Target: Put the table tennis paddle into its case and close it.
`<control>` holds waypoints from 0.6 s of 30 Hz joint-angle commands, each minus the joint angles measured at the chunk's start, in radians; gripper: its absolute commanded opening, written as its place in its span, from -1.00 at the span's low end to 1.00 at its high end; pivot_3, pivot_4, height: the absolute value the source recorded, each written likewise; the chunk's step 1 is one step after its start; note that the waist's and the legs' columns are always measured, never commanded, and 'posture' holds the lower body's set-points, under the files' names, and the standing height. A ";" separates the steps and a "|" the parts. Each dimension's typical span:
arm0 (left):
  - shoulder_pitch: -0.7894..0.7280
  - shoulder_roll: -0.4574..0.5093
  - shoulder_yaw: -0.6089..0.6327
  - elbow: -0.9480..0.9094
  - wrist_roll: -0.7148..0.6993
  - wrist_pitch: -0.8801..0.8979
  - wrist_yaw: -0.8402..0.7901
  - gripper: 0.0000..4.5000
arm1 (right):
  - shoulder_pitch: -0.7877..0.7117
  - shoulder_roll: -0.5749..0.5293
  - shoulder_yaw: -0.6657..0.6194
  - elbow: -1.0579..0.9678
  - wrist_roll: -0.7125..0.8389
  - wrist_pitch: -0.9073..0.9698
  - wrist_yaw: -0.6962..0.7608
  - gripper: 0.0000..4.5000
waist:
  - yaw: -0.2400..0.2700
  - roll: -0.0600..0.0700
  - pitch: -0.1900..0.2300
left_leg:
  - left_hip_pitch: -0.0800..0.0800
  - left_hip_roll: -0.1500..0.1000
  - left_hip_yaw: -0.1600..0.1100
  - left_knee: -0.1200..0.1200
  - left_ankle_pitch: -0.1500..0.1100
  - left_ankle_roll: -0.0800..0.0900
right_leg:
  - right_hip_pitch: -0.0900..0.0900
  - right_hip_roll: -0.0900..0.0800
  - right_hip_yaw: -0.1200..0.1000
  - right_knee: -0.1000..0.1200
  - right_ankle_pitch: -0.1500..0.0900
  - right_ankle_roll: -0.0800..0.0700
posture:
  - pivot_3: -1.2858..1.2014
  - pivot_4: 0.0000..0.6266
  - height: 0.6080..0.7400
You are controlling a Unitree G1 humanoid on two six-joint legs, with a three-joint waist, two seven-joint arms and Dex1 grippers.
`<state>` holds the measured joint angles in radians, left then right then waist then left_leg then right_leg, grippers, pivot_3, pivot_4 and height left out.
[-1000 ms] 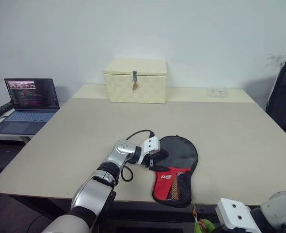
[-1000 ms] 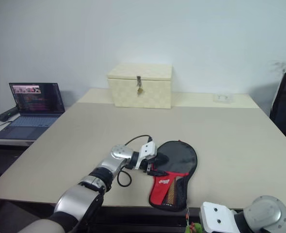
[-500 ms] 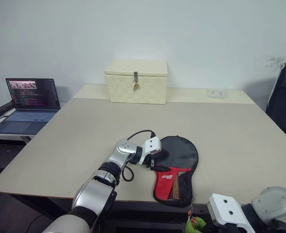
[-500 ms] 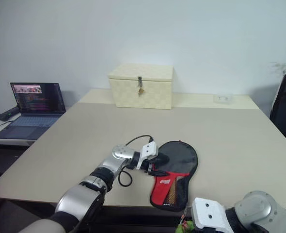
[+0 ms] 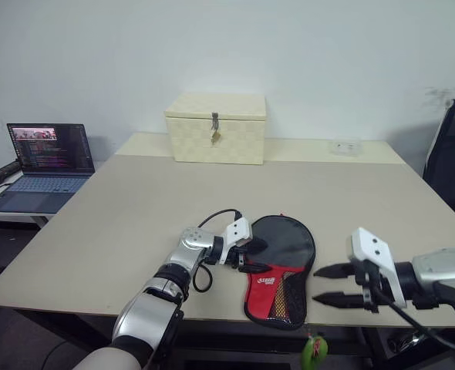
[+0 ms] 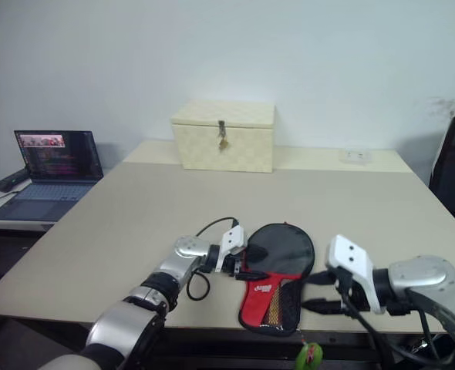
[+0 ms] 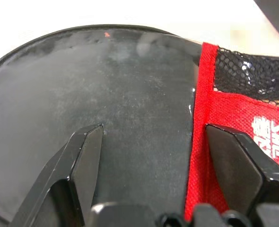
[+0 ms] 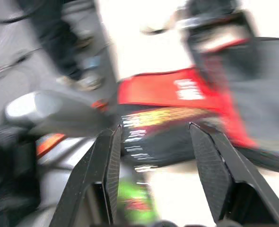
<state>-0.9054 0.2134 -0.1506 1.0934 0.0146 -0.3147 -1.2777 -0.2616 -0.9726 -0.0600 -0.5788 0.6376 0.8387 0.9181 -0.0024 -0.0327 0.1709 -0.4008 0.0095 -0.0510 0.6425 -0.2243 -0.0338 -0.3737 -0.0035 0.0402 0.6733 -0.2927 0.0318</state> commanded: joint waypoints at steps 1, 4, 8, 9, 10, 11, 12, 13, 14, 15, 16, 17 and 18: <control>0.094 0.054 0.035 -0.288 -0.100 0.142 -0.064 0.65 | -0.074 0.111 0.015 0.201 -0.114 -0.193 -0.050 0.06 | -0.005 0.000 0.002 | 0.000 0.000 0.000 0.000 0.000 0.000 | 0.000 0.000 0.000 0.000 0.000 0.000 | 0.03 -0.52 1.00; 0.200 0.107 0.055 -0.590 -0.179 0.323 -0.050 0.65 | -0.162 0.207 0.060 0.388 -0.190 -0.303 -0.053 0.06 | -0.028 0.000 0.008 | 0.000 0.002 -0.001 -0.001 0.000 0.000 | -0.002 0.001 0.002 0.003 0.000 -0.001 | 0.03 -0.52 1.00; 0.322 0.174 0.142 -0.937 -0.284 0.560 0.078 0.65 | -0.293 0.315 0.092 0.664 -0.271 -0.465 -0.032 0.06 | -0.032 0.006 0.014 | -0.001 0.002 -0.002 -0.002 0.000 0.000 | -0.006 0.001 0.004 0.007 0.002 -0.005 | 0.03 -0.52 1.00; 0.361 0.198 0.190 -1.025 -0.319 0.621 0.125 0.65 | -0.332 0.344 0.091 0.740 -0.284 -0.497 -0.035 0.06 | -0.036 0.008 0.015 | -0.001 0.002 -0.001 -0.002 0.000 0.000 | -0.007 0.001 0.004 0.007 0.002 -0.005 | 0.03 -0.52 1.00; 0.392 0.216 0.226 -1.093 -0.346 0.669 0.164 0.65 | -0.361 0.364 0.089 0.802 -0.295 -0.524 -0.031 0.06 | -0.039 0.009 0.016 | -0.001 0.002 -0.001 -0.002 0.000 0.000 | -0.007 0.001 0.004 0.007 0.003 -0.006 | 0.03 -0.52 1.00; 0.410 0.225 0.242 -1.140 -0.362 0.705 0.198 0.65 | -0.385 0.374 0.085 0.855 -0.303 -0.549 -0.021 0.06 | -0.039 0.009 0.017 | 0.000 0.003 -0.001 -0.002 0.000 0.000 | -0.007 0.000 0.004 0.007 0.003 -0.006 | 0.03 -0.52 1.00; 0.426 0.230 0.252 -1.179 -0.368 0.735 0.237 0.65 | -0.411 0.376 0.081 0.923 -0.315 -0.586 -0.001 0.06 | -0.038 0.010 0.017 | 0.000 0.003 -0.001 -0.002 0.000 0.000 | -0.007 0.000 0.004 0.007 0.003 -0.006 | 0.03 -0.52 1.00; 0.459 0.251 0.276 -1.215 -0.374 0.754 0.261 0.65 | -0.433 0.384 0.079 0.980 -0.326 -0.614 0.004 0.06 | -0.036 0.010 0.018 | 0.000 0.003 -0.002 -0.002 0.000 0.000 | -0.007 0.000 0.003 0.007 0.003 -0.007 | 0.03 -0.52 1.00; 0.469 0.252 0.276 -1.239 -0.371 0.774 0.295 0.65 | -0.461 0.381 0.072 1.056 -0.335 -0.649 0.021 0.06 | -0.033 0.011 0.018 | 0.000 0.003 -0.002 -0.003 0.000 0.000 | -0.007 0.000 0.003 0.007 0.003 -0.007 | 0.03 -0.52 1.00; 0.512 0.278 0.309 -1.264 -0.379 0.782 0.308 0.65 | -0.475 0.387 0.077 1.099 -0.352 -0.670 0.018 0.06 | -0.031 0.011 0.018 | 0.000 0.002 -0.001 -0.003 0.000 0.000 | -0.007 0.000 0.003 0.007 0.003 -0.007 | 0.03 -0.52 1.00; 0.531 0.287 0.318 -1.281 -0.381 0.793 0.327 0.65 | -0.494 0.386 0.076 1.150 -0.364 -0.695 0.026 0.06 | -0.031 0.011 0.018 | 0.000 0.001 -0.001 -0.003 0.000 0.000 | -0.007 0.000 0.004 0.007 0.003 -0.007 | 0.03 -0.52 1.00; 0.555 0.306 0.336 -1.289 -0.388 0.794 0.331 0.65 | -0.501 0.382 0.078 1.174 -0.375 -0.707 0.031 0.06 | -0.030 0.011 0.018 | 0.000 0.001 0.000 -0.003 0.000 0.000 | -0.007 0.000 0.004 0.007 0.003 -0.007 | 0.03 -0.52 1.00; 0.567 0.318 0.342 -1.296 -0.394 0.798 0.338 0.65 | -0.511 0.377 0.077 1.201 -0.384 -0.721 0.040 0.06 | -0.028 0.011 0.019 | 0.000 0.001 0.000 -0.003 0.000 0.000 | -0.007 0.000 0.004 0.006 0.003 -0.007 | 0.03 -0.52 1.00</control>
<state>-0.3348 0.5135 0.1557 -0.1511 -0.3539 0.4799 -0.9580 -0.7449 -0.5822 0.0398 0.5995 0.2676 0.1617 0.9392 -0.0307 -0.0216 0.1894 -0.4015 0.0101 -0.0516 0.6398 -0.2243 -0.0338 -0.3804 -0.0039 0.0439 0.6795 -0.2899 0.0246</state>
